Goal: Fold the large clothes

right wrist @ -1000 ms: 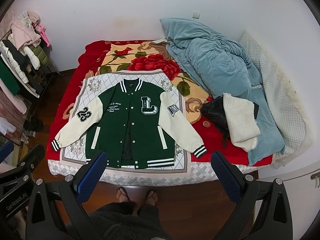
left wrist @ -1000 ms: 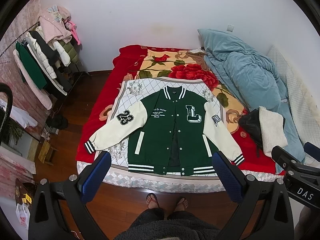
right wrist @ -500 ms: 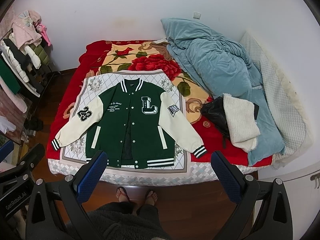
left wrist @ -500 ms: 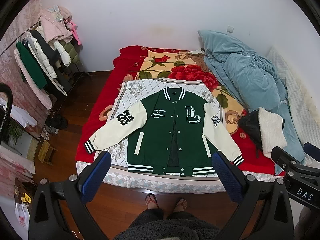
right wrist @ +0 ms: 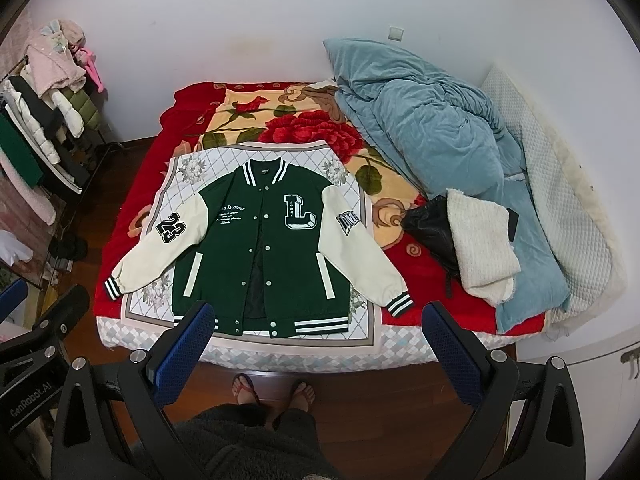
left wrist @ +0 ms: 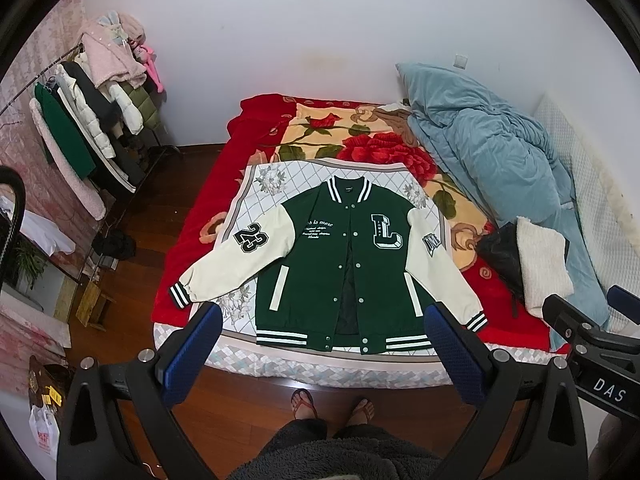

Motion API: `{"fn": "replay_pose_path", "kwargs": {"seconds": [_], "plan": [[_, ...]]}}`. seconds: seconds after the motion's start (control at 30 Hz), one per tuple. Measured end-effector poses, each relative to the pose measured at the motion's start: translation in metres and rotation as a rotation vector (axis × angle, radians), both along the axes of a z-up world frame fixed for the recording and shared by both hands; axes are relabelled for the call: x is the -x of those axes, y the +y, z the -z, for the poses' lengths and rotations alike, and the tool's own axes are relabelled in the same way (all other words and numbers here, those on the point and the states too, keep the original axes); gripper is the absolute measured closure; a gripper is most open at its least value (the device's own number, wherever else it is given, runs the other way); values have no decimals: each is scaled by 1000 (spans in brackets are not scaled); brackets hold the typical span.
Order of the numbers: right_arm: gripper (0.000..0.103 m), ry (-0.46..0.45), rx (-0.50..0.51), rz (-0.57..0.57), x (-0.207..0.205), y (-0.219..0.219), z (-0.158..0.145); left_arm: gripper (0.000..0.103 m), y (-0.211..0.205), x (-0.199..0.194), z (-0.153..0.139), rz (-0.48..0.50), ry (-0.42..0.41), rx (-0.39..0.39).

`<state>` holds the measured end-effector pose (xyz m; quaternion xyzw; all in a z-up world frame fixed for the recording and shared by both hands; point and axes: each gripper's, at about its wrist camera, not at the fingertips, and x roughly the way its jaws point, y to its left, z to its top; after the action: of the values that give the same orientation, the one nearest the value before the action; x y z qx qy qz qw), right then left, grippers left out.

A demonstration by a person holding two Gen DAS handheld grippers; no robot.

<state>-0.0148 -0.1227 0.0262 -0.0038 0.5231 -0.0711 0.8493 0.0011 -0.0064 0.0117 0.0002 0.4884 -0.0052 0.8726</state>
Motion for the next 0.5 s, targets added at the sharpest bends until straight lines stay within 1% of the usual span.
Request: {"fn": "replay_pose_path", "kwargs": {"seconds": [0.5], "plan": [[0, -1, -2, 0, 2, 0, 1, 0, 0, 0, 0, 1, -3, 0]]}}
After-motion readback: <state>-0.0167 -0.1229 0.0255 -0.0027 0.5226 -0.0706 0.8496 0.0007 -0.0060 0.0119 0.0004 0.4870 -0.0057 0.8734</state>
